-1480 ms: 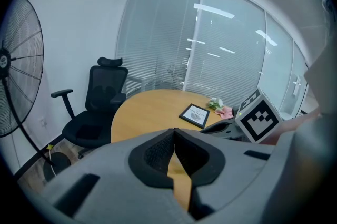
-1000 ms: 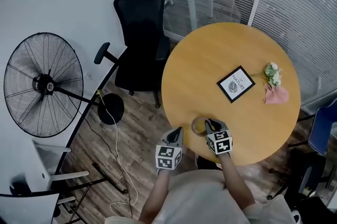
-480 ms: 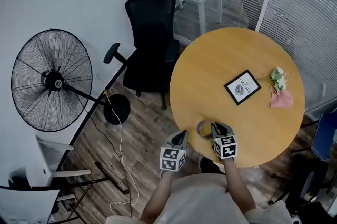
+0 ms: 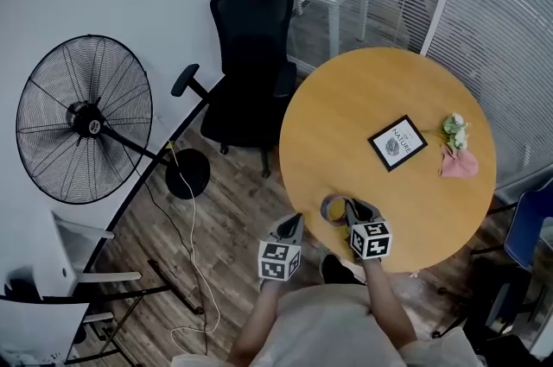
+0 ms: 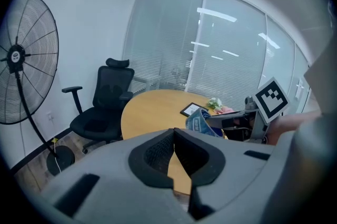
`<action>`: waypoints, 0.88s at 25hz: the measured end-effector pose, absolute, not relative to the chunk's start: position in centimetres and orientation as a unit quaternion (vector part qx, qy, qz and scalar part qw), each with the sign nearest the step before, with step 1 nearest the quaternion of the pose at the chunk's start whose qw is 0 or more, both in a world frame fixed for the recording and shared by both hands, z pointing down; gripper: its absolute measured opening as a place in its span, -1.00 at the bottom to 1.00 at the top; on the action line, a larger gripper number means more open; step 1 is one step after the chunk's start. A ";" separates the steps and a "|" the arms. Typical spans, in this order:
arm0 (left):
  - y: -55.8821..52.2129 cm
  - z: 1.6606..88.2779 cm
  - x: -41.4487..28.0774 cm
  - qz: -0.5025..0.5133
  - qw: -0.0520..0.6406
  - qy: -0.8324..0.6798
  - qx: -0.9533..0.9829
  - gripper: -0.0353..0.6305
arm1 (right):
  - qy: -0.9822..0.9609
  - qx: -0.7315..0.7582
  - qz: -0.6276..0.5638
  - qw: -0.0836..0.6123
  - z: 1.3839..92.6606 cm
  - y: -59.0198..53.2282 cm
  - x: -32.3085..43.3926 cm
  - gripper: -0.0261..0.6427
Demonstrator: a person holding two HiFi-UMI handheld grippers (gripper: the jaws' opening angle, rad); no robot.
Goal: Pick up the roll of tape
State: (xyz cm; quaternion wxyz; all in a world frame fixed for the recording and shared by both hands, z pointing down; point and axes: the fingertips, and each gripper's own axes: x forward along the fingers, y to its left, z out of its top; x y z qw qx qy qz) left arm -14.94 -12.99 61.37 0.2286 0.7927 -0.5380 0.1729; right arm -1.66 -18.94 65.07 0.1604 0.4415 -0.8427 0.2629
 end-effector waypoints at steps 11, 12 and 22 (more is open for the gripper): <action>-10.6 61.6 -16.2 0.168 0.234 -0.546 0.786 -0.87 | -0.830 0.446 0.324 0.086 64.6 -17.3 -1.7 -0.80; -10.4 61.7 -16.1 0.168 0.234 -0.545 0.787 -0.87 | -0.829 0.446 0.326 0.083 64.6 -17.1 -1.6 -0.79; -9.0 61.3 -15.5 0.159 0.231 -0.537 0.795 -0.87 | -0.831 0.455 0.313 0.075 63.7 -15.2 -0.8 -0.79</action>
